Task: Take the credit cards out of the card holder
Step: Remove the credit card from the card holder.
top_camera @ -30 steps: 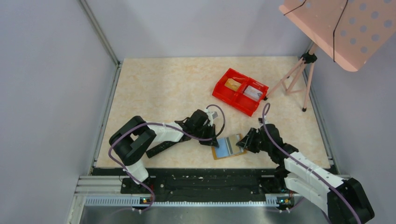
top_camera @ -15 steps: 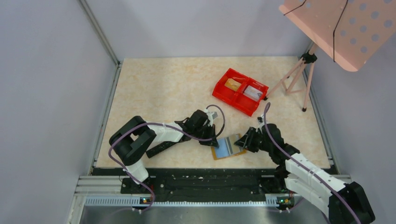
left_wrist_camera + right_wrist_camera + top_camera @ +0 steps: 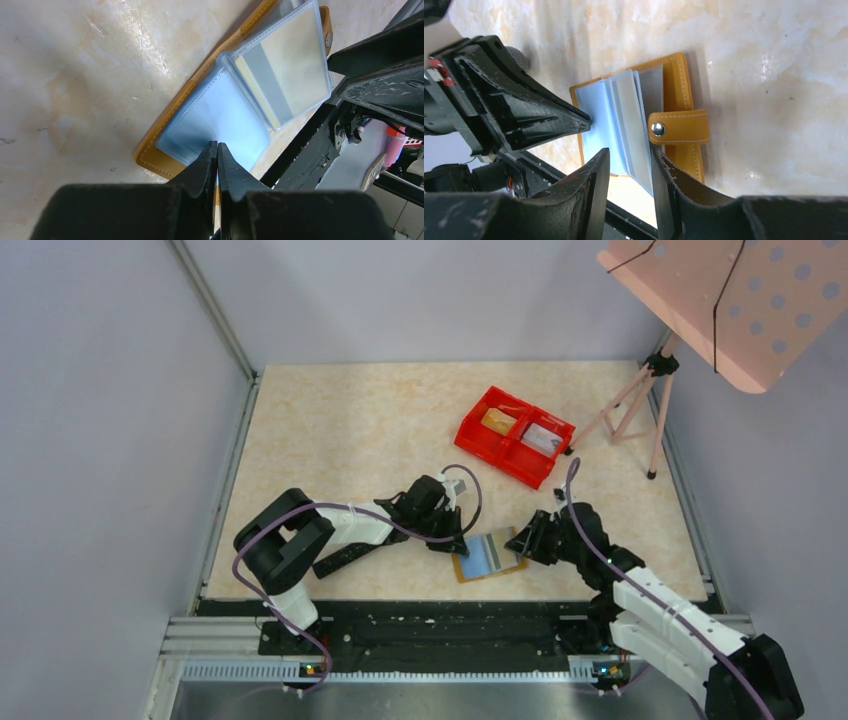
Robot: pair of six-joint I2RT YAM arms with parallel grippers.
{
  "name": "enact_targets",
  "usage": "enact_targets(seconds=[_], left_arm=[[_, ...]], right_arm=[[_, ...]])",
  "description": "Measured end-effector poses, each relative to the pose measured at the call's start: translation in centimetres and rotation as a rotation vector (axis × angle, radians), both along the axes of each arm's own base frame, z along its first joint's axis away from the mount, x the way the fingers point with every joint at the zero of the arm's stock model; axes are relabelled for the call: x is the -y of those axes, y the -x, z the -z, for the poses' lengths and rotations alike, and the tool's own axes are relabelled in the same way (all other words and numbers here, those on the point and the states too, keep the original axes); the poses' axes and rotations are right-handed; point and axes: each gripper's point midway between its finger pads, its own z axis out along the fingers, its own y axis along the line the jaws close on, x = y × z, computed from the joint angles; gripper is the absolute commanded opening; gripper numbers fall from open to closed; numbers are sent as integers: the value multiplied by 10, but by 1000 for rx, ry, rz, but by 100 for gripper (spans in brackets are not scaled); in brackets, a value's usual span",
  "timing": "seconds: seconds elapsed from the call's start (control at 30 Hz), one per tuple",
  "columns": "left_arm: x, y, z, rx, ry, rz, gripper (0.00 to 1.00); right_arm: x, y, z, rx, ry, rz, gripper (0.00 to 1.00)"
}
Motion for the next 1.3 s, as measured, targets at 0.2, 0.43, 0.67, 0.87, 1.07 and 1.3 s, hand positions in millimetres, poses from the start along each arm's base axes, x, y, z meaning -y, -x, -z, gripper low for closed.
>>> enact_targets(seconds=[0.2,0.43,0.67,0.87,1.07,1.3], left_arm=[[0,0,0,0,0,0,9],[0,0,0,0,0,0,9],[0,0,1,2,2,0,9],[0,0,0,2,3,0,9],[0,0,0,2,3,0,9],[0,0,1,1,2,1,9]], right_arm=[[1,-5,-6,30,18,0,35],[2,-6,8,-15,61,-10,35],[0,-13,10,-11,78,-20,35],[-3,-16,7,7,67,-26,35],[-4,-16,6,9,59,-32,34],[-14,-19,1,20,15,-51,33]])
